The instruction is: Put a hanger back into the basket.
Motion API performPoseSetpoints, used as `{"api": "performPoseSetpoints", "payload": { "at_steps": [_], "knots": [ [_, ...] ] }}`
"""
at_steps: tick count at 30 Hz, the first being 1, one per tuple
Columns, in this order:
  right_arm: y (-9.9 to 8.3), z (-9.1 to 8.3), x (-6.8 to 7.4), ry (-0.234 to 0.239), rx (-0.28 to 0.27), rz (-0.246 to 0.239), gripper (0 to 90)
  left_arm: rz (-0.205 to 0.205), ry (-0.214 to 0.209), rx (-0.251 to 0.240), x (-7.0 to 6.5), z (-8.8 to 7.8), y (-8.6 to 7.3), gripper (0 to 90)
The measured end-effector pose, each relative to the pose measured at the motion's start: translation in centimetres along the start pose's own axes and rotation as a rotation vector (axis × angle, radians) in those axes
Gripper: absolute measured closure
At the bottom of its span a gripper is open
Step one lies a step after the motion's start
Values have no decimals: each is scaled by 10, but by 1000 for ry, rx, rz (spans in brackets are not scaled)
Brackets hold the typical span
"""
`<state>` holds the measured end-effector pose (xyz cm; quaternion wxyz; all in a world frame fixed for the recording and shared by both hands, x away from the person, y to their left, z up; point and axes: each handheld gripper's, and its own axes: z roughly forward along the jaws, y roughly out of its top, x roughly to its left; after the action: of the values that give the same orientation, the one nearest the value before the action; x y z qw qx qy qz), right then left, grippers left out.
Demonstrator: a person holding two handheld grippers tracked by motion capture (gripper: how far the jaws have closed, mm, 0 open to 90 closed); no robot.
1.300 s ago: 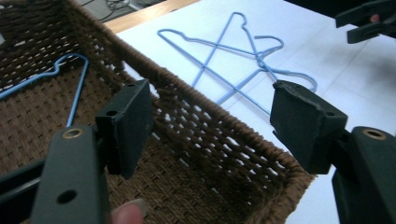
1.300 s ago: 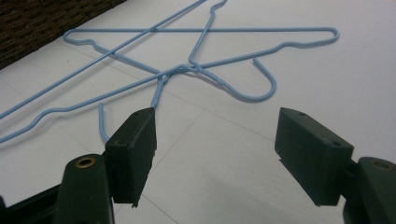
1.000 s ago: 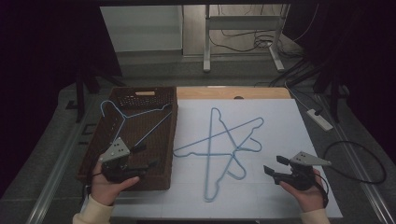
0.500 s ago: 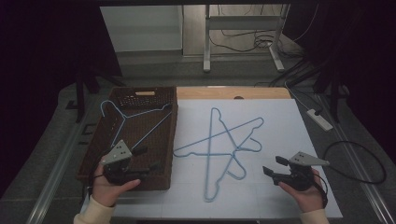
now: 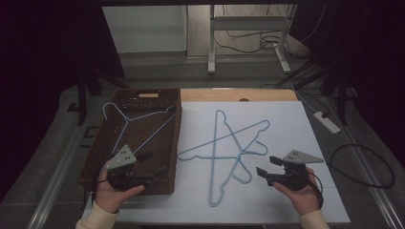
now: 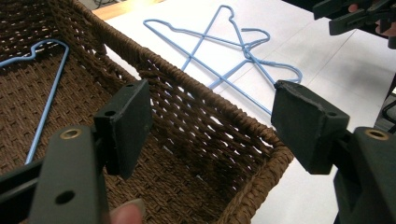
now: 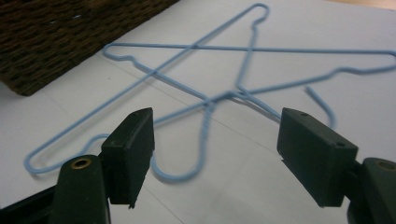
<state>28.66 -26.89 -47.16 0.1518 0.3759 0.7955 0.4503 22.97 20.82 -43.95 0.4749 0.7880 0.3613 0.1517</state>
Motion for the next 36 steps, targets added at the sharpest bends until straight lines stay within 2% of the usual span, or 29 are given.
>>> {"api": "performPoseSetpoints", "payload": {
  "at_steps": [7, 10, 14, 18, 20, 23, 25, 30, 31, 36],
  "knots": [
    [15, 25, 19, 22, 76, -49, 311, -7, -10, -8, 0, -2, -1, 292],
    [21, 37, 27, 44, 94, -66, 355, -11, -14, -7, 1, -2, -1, 293],
    [29, 50, 39, 73, 124, -100, 512, -1, -14, -1, -3, 3, 0, 293],
    [32, 63, 50, 111, 175, -115, 722, 3, -22, -1, -3, 4, 0, 292],
    [31, 69, 56, 117, 203, -145, 794, 0, -20, 2, -2, 5, -1, 293],
    [29, 77, 62, 153, 239, -149, 887, 0, -22, 8, -2, 5, -2, 293],
    [26, 81, 67, 174, 264, -149, 900, 2, -21, 6, -3, 5, -1, 292],
    [19, 88, 79, 186, 313, -162, 900, 7, -14, 1, -4, 5, -1, 290],
    [14, 89, 86, 202, 339, -176, 900, 10, -15, 3, -5, 5, -1, 290],
    [4, 91, 97, 219, 377, -210, 900, 13, -15, 11, -6, 7, -1, 290]
  ]
}}
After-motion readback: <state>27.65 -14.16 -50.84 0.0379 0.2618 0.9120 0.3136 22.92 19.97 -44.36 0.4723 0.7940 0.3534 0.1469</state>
